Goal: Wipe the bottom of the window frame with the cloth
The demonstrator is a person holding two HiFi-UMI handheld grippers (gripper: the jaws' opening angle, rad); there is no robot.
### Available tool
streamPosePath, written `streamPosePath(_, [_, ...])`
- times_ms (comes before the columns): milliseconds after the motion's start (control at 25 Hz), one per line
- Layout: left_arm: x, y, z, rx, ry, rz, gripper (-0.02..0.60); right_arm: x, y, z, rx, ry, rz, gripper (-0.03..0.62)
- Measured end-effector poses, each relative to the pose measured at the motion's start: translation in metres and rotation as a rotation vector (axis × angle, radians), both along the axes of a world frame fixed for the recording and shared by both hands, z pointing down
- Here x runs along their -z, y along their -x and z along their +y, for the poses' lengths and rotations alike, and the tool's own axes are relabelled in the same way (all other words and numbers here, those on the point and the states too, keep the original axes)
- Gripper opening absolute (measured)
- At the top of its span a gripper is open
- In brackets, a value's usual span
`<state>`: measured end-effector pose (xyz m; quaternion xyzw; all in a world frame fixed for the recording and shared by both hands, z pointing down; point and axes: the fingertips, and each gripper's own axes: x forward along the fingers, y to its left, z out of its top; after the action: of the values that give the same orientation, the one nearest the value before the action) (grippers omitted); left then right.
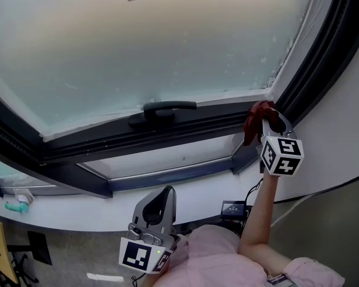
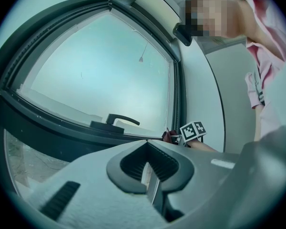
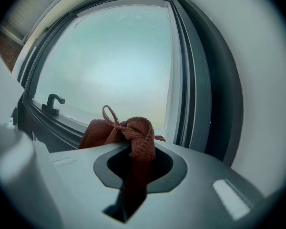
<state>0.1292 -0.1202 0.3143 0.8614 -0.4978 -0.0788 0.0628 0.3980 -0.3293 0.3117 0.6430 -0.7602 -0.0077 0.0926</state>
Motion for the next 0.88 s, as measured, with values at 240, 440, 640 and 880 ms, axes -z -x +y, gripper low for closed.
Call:
streamPosePath(240, [0.0,0.001,-0.001,0.02,-0.001,0.003,0.0,0.0,-0.019,-0.004,-0.071,0.006,0.044,0.057])
streamPosePath(440, [0.0,0.008,0.002,0.047,0.005,0.0,0.0,0.001,-0.025,-0.005,-0.128,0.013,0.119,0.055])
streamPosePath(640, [-0.002,0.02,0.009,0.07,0.015,-0.006,0.0,0.003,-0.02,0.003,-0.145,-0.011,0.125,0.054])
streamPosePath(880, [-0.004,0.023,0.012,0.014,0.029,-0.012,0.0,0.021,0.048,0.033,0.039,-0.067,0.016,0.057])
